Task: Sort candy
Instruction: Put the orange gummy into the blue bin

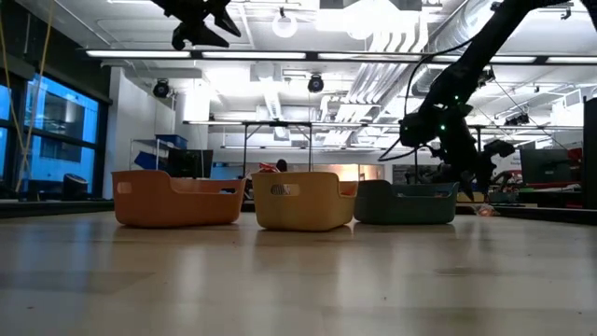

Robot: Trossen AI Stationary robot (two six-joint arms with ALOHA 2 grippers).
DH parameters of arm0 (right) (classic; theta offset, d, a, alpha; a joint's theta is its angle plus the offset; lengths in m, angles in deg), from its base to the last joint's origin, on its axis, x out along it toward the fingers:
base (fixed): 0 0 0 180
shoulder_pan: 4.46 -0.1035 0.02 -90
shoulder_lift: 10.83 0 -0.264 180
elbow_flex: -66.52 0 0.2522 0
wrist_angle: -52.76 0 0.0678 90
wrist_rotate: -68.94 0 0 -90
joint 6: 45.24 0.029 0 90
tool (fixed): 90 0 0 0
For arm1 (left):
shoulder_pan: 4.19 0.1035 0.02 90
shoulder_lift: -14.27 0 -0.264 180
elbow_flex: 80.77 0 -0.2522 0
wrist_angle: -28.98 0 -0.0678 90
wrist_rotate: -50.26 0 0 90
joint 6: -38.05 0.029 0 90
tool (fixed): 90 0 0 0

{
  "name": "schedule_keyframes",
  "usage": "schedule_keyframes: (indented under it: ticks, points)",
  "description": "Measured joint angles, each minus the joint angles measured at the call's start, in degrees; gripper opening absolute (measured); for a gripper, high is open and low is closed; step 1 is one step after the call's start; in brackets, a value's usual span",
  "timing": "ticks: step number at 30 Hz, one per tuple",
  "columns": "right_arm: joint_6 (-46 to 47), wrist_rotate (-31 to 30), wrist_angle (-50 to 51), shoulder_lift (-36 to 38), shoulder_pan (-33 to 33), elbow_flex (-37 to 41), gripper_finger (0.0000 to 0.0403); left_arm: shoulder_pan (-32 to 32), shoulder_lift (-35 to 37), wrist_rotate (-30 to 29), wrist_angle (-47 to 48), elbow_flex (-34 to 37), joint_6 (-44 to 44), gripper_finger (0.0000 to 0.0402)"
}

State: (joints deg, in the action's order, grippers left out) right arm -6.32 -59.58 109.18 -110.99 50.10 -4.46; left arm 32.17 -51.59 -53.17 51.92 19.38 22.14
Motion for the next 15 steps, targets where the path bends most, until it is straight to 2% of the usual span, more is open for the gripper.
schedule_keyframes:
  ticks: [2, 6, 15]
  points:
    - [0.6, 1.3, 1.9, -1.0, 0.2, -1.0, 0.0107, 0.0, 0.0, 1.1, 0.0, 0.0, 0.4, 0.0186]
    - [2.0, 8.3, 3.5, -2.7, 1.3, -1.4, 0.0092, 0.0, 0.0, 2.7, 0.0, 0.0, 1.1, 0.0186]
    - [4.1, 7.1, 3.7, -2.9, 0.9, -1.5, 0.0084, 0.0, 0.0, 4.2, 0.0, 0.0, 3.3, 0.0186]
